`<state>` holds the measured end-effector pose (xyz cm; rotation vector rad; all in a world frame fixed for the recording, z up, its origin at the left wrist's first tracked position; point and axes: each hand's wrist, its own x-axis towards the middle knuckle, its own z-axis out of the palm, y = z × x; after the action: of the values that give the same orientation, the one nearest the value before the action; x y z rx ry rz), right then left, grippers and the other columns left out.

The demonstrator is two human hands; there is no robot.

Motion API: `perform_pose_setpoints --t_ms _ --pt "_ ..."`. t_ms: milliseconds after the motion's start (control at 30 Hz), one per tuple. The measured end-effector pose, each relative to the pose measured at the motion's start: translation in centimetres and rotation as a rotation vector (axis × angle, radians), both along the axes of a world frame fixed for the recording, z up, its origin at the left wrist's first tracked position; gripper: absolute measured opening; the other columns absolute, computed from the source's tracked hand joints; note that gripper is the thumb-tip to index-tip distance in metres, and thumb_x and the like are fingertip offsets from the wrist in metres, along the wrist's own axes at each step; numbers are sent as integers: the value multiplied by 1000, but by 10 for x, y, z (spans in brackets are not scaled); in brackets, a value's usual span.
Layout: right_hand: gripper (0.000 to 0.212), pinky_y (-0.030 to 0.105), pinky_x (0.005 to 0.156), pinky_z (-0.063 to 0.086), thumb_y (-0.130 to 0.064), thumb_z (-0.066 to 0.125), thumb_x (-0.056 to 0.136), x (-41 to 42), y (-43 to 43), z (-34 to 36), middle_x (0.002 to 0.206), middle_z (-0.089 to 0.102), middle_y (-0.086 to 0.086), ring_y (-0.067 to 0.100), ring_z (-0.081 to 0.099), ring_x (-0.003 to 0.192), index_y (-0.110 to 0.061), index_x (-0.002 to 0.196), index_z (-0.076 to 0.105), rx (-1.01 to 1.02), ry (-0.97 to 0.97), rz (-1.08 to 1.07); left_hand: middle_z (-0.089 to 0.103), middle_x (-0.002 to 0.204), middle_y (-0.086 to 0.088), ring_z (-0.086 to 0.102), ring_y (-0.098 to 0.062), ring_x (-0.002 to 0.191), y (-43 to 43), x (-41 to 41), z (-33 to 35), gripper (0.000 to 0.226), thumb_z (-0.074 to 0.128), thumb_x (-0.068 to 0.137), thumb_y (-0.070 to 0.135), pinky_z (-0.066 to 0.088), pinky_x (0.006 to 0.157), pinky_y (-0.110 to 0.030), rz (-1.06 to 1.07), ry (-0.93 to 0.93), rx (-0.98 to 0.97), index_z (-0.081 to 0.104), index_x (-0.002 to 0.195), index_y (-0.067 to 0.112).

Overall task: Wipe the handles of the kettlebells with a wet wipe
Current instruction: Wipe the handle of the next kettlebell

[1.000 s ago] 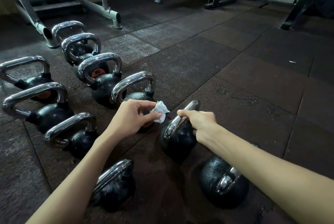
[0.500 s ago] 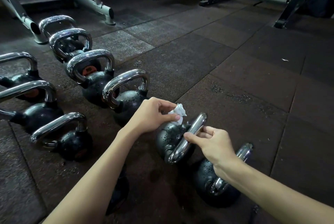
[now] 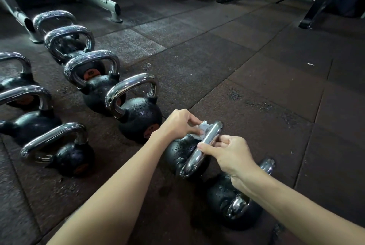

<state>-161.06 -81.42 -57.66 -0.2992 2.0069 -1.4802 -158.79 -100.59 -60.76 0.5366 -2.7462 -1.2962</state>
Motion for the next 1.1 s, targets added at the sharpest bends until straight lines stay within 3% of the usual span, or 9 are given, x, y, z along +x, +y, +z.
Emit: perform_pose_setpoints --t_ms 167,300,467,567,633,767,900,1033,1100 --pt "19 17 80 51 -11 89 77 -2 -7 1 84 81 -2 9 77 87 -11 90 74 -4 -2 0 79 101 14 66 15 88 -2 -7 7 23 89 79 25 45 79 -4 -13 162 3 83 101 28" --pt "23 19 83 54 -10 88 78 -4 -7 2 87 81 -1 9 77 88 -11 96 74 -14 -32 0 79 102 14 71 3 95 -8 -8 4 25 89 78 26 46 79 -4 -35 129 -34 84 103 27" --pt "24 7 42 39 -7 85 81 -5 0 4 84 80 -1 -5 68 59 -10 103 75 -18 -96 -8 78 95 19 63 21 80 -5 1 17 25 90 77 26 40 72 -1 -83 221 59 83 102 26" --pt "30 8 55 47 -9 88 78 -2 5 2 85 80 -4 -3 72 69 -14 105 75 -21 -56 16 78 95 17 56 24 71 -7 12 23 27 89 78 30 37 68 -3 -145 209 67 83 103 25" --pt "36 9 70 50 -10 88 78 1 7 2 90 81 -5 2 76 86 -14 111 75 -5 -38 43 78 100 19 60 22 84 -9 17 23 28 88 77 38 44 76 -8 -196 142 32 83 104 31" --pt "41 12 78 51 -7 87 78 1 10 3 93 81 -3 5 77 90 -9 117 73 -28 -57 45 78 101 21 64 13 97 -8 21 25 28 85 81 39 53 100 -28 -226 38 150 82 108 32" --pt "38 7 71 50 -7 87 78 -3 11 3 88 81 -6 1 76 84 -11 114 75 -28 -44 45 77 103 15 65 6 94 -7 32 27 17 78 91 33 52 87 -27 -378 9 200 79 108 36" --pt "33 9 74 49 -10 88 78 -5 12 4 85 80 -7 0 75 84 -14 108 77 -27 -25 65 74 114 5 68 -9 107 -7 46 24 20 71 97 23 52 97 -27 -413 66 187 78 116 28" --pt "31 11 75 49 -12 88 78 -6 10 3 84 80 -7 0 75 83 -14 107 77 -30 -23 65 77 106 0 66 -8 90 -3 41 23 17 74 96 27 52 85 -30 -329 107 253 79 110 33"
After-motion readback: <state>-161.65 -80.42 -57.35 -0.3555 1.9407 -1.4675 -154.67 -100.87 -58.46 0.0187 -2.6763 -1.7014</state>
